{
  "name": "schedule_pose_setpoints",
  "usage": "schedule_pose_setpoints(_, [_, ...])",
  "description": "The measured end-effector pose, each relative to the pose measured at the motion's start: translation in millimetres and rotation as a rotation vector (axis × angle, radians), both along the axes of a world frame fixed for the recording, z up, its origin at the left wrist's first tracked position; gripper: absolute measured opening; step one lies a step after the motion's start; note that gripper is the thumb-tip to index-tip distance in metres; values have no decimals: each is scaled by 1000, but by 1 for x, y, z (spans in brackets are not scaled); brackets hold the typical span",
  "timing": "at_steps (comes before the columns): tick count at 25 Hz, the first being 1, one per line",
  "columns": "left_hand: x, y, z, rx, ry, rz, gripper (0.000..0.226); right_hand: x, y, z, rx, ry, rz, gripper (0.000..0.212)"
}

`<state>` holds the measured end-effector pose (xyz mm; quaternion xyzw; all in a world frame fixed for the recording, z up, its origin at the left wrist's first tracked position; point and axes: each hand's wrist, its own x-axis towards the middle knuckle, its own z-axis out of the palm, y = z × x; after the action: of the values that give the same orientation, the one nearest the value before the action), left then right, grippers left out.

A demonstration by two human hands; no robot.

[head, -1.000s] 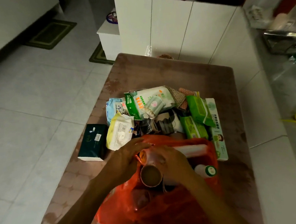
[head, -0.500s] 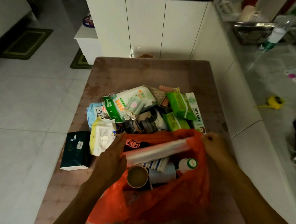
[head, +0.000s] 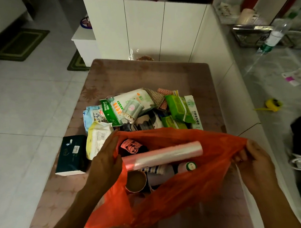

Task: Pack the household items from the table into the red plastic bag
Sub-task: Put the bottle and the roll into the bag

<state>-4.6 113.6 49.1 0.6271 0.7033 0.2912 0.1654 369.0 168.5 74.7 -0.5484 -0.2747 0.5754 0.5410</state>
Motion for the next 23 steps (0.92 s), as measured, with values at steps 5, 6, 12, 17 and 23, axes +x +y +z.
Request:
schedule_pose_setpoints(5, [2, 1, -8, -23, -26, 55, 77, 3, 0, -9, 27, 105, -52, 35])
schedule_pose_setpoints(6, [2, 1, -9, -33, -27, 61, 76, 7, 1, -16, -24, 33, -52, 33])
schedule_pose_setpoints(12, [7, -1, -6, -28, -77, -120, 64, 20, 5, -34, -327, -1283, 202, 24])
schedule_pose_setpoints(17, [15, -1, -4, 4, -124, -167, 68, -18, 54, -28, -79, -1442, 291, 39])
schedule_pose_setpoints(23, [23, -7, -16, -58, -84, -154, 57, -44, 106, -109, -326, -1065, 426, 39])
